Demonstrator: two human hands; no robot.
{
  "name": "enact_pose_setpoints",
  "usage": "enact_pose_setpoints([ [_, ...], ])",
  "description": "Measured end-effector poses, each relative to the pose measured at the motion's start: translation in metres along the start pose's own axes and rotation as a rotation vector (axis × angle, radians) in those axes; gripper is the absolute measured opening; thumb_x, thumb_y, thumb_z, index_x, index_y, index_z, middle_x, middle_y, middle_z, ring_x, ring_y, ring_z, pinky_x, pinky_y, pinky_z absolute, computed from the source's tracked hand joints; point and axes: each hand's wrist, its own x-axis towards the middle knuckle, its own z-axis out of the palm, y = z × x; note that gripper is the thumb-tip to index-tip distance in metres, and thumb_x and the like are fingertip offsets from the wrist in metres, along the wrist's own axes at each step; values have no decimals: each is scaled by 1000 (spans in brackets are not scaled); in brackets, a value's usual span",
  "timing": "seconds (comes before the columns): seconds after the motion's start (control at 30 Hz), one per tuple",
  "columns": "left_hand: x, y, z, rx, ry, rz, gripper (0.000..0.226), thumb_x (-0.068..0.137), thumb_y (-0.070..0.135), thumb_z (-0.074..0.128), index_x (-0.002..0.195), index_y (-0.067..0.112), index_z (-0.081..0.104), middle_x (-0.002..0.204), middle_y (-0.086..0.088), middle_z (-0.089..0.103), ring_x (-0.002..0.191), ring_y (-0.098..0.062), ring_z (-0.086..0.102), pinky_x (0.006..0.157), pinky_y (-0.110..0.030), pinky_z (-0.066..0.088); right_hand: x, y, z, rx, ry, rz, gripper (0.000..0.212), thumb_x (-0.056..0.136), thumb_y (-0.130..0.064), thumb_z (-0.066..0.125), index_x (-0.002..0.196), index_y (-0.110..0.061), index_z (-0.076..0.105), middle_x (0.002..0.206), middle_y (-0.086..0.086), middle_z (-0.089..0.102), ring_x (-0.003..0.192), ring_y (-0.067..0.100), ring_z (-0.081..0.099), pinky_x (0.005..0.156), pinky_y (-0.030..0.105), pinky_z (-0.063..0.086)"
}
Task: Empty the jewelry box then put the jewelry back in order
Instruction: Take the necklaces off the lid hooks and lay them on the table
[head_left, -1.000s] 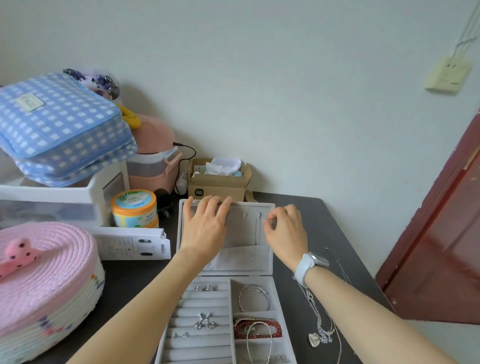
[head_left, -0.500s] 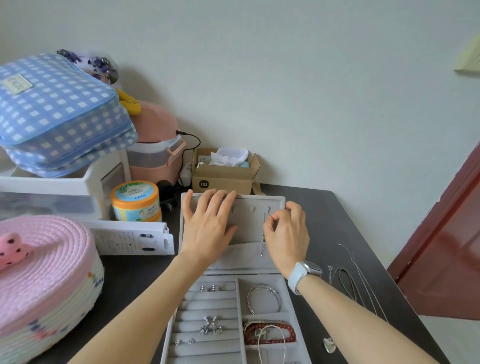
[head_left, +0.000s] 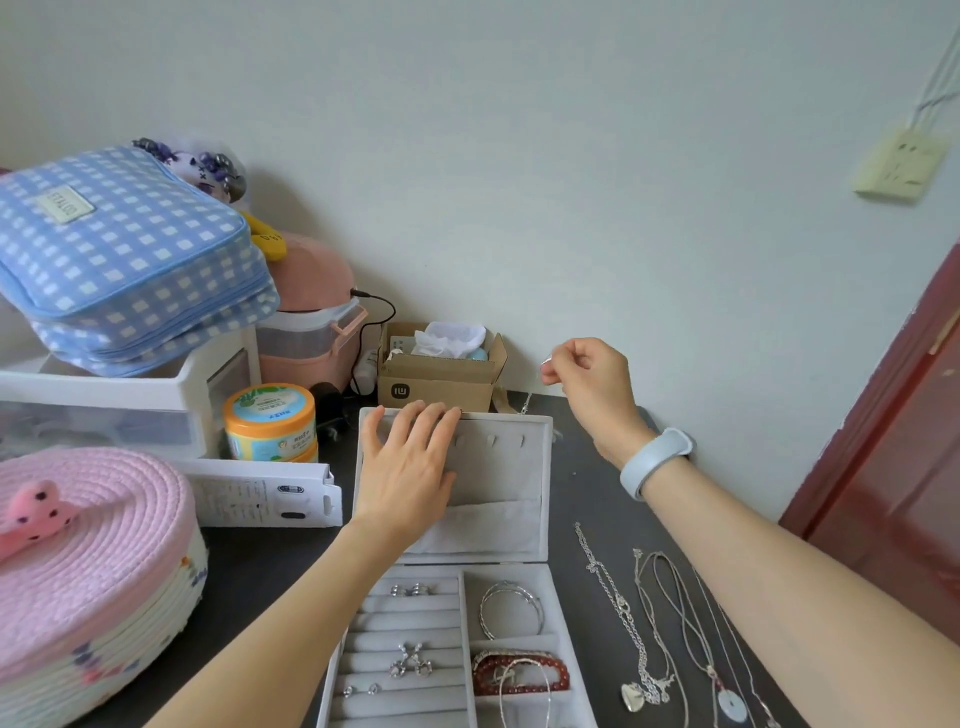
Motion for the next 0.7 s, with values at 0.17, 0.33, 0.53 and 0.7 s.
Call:
enact_pose_setpoints([
  [0.17,4,11,-21,-247,-10,-119,46,66,21,62,111,13,59,111,-6,64,107,-27,59,93,-49,34,-11,-29,-20,207,-87,64,22,92,-9,43,71,-13,52,69,1,61,61,13,59,60,18,46],
  [0.33,5,49,-71,-1027,-111,-326,37,91,18,54,128,17,49,124,4,52,117,-9,46,98,-23,34,-34,-57,-42,282,-220,16,23,93,-8,43,70,-12,48,59,2,50,52,16,50,55,20,46],
  [0.53,2,99,-123,-1559,-402,-382,34,90,14,57,123,21,53,111,5,65,102,4,58,81,-3,43,-71,-68,-81,167,-343,-45,20,93,-10,45,74,-14,49,55,-1,43,43,12,37,47,15,35],
  [0.7,-25,139,-132,-1581,-597,-318,13,90,12,55,88,17,67,70,6,69,77,-5,62,79,-14,47,-105,-42,-121,111,-335,10,20,92,-8,46,73,-13,49,44,-12,42,40,9,32,44,13,31],
])
